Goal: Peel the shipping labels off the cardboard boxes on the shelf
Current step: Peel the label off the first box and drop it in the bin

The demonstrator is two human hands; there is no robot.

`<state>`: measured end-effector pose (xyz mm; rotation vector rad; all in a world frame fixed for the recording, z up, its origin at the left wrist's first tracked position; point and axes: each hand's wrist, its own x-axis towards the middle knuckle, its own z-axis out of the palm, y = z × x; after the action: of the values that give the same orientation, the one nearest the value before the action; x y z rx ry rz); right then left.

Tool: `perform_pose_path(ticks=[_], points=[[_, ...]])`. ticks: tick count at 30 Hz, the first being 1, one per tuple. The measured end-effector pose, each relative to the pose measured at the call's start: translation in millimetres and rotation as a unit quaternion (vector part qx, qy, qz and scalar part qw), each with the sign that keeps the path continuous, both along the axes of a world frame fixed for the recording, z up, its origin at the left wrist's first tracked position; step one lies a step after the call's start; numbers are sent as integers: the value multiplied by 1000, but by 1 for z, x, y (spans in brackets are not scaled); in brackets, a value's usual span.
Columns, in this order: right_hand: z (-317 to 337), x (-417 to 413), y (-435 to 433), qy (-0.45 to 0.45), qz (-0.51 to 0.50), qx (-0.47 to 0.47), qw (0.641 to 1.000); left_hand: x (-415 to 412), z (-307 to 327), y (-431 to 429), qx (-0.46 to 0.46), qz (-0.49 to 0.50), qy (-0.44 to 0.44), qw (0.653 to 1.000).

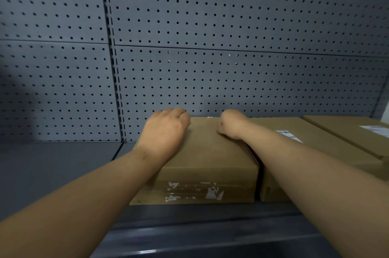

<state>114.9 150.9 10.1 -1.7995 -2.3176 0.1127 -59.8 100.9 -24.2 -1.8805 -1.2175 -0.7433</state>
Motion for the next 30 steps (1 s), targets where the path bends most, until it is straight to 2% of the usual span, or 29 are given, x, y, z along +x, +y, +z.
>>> perform_pose_path(ticks=[2,6,10,15,20,24,28,30], points=[[-1,-1,-5,-3,9,1,1000,1,1,-1,-3,6,8,1000],[-4,-9,-22,9,109,-28,994,2,3,-2,6,5,18,1000],[0,18,-23,0,27,-15,1000,2,4,-5,-6,14,26,1000],[-1,19,-78,-18,169,-42,985,2,2,-3,-25,31,35,999],[1,49,-71,-13,80,-5,997,1,2,-4,-29,37,39,998],[-1,49,-84,-33,151,2,988,1,3,-4,-34,40,35,998],[0,54,-82,-28,126,10,992,2,4,-6,-43,38,34,998],[-1,54,-84,-31,160,5,987,2,4,-8,-47,40,28,998]])
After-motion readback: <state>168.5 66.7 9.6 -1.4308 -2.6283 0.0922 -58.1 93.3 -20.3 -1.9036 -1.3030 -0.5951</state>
